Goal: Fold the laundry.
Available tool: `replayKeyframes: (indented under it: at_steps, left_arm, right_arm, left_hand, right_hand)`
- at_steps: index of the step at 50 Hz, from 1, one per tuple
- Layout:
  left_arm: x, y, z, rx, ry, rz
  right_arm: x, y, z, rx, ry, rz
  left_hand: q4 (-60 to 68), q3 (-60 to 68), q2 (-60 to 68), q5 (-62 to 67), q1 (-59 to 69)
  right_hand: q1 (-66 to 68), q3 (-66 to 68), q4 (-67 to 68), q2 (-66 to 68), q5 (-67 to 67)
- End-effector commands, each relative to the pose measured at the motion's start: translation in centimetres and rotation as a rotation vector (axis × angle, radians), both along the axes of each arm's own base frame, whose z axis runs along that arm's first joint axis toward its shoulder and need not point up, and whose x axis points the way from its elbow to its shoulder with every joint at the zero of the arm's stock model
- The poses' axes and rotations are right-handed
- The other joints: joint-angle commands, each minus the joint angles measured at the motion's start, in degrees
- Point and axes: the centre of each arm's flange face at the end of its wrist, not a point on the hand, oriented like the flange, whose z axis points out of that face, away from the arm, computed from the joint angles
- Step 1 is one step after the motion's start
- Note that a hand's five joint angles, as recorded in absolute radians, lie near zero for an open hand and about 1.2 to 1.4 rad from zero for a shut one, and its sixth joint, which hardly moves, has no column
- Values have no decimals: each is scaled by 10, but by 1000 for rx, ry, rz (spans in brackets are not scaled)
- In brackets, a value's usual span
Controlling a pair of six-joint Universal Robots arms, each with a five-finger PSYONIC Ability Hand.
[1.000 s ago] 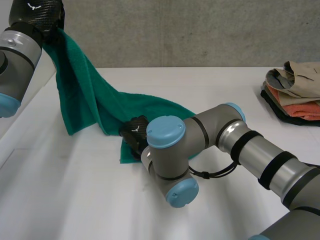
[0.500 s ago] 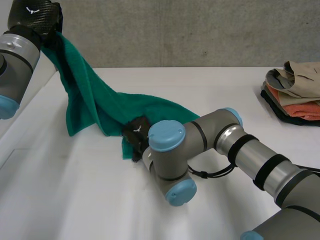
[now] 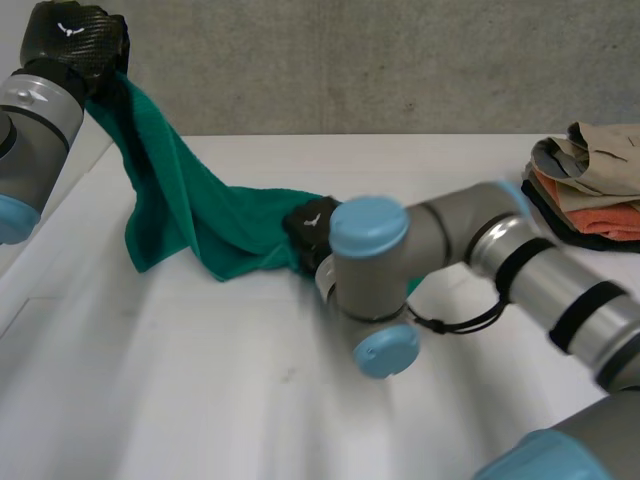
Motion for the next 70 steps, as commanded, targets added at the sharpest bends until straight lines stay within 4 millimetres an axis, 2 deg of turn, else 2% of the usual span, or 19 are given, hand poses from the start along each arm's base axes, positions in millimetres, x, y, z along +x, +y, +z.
replayKeyframes:
  at_steps: [1, 10, 14, 17, 23, 28, 30, 32, 36, 37, 40, 41, 44, 46, 51, 55, 62, 63, 70]
  left_arm:
    - [11, 10, -3, 55, -51, 51]
    - [38, 56, 0, 233, -176, 96]
    - [39, 82, -7, 326, -227, 44]
    - [38, 96, -18, 397, -267, 16]
    - [34, 111, -58, 573, -410, -49]
    - [27, 85, -84, 594, -461, -65]
    - [21, 61, -83, 528, -450, -46]
    - [15, 43, -73, 444, -431, -33]
    - [-1, 3, -22, 164, -315, 2]
    - [-4, -9, 10, 9, -236, 21]
    - [-5, -17, 62, -210, -89, 39]
    - [-2, -18, 102, -406, 49, 55]
    - [1, -14, 135, -590, 183, 50]
    - [1, -14, 138, -625, 204, 48]
    - [-1, -22, 112, -534, 178, 42]
    - [5, -36, 65, -380, 138, 58]
    - [4, -37, -26, -114, 73, 28]
    - [3, -34, -52, -45, 49, 16]
    - [3, -14, -146, 209, -86, -21]
  right_arm:
    - [-63, -11, 67, 101, 35, -78]
    - [-191, -37, 154, 104, 130, -220]
    - [-226, -19, 167, 150, 282, -214]
    - [-237, -5, 164, 206, 375, -188]
    - [-245, 9, 124, 338, 586, -73]
    - [-235, -12, 95, 317, 642, -75]
    - [-226, -38, 93, 223, 593, -139]
    - [-220, -58, 98, 136, 521, -199]
    - [-205, -107, 138, -141, 261, -331]
    - [-200, -122, 161, -262, 138, -367]
    - [-196, -138, 193, -433, -46, -389]
    - [-195, -144, 213, -539, -152, -396]
    - [-196, -150, 248, -755, -360, -391]
    - [-198, -150, 252, -790, -385, -398]
    - [-200, -153, 241, -747, -360, -385]
    - [-209, -159, 207, -597, -286, -386]
    - [-220, -151, 125, -272, -135, -306]
    - [-221, -145, 103, -198, -100, -280]
    - [-236, -124, 12, 23, 95, -227]
  left_hand:
    - [112, 120, 113, 137, 138]
    - [112, 120, 113, 137, 138]
    - [112, 120, 113, 137, 138]
    - [112, 120, 113, 137, 138]
    - [112, 120, 113, 137, 138]
    - [112, 120, 113, 137, 138]
    - [112, 120, 113, 137, 138]
    - [112, 120, 113, 137, 138]
    - [112, 120, 113, 137, 138]
    - [112, 120, 113, 137, 138]
    - [112, 120, 113, 137, 138]
    - [112, 120, 113, 137, 138]
    - [112, 120, 113, 137, 138]
    - [112, 120, 113, 137, 138]
    - [112, 120, 113, 137, 138]
    - [112, 120, 113, 137, 138]
    - [112, 120, 113, 137, 138]
    - [112, 120, 113, 137, 138]
    - [112, 120, 113, 137, 138]
  right_hand:
    - [163, 122, 117, 126, 143]
    - [163, 122, 117, 126, 143]
    - [163, 122, 117, 126, 143]
    - [163, 122, 117, 126, 143]
    - [163, 122, 117, 126, 143]
    - [163, 122, 117, 126, 143]
    - [163, 122, 117, 126, 143]
    - [163, 122, 117, 126, 143]
    - [163, 122, 117, 126, 143]
    - [163, 122, 117, 126, 143]
    - [163, 122, 117, 126, 143]
    - [163, 122, 117, 126, 143]
    - [163, 122, 117, 126, 143]
    - [163, 122, 117, 126, 143]
    - [163, 122, 117, 126, 143]
    - [163, 122, 117, 126, 143]
    - [163, 122, 117, 126, 143]
    - [163, 122, 117, 126, 143]
    - [163, 122, 117, 126, 143]
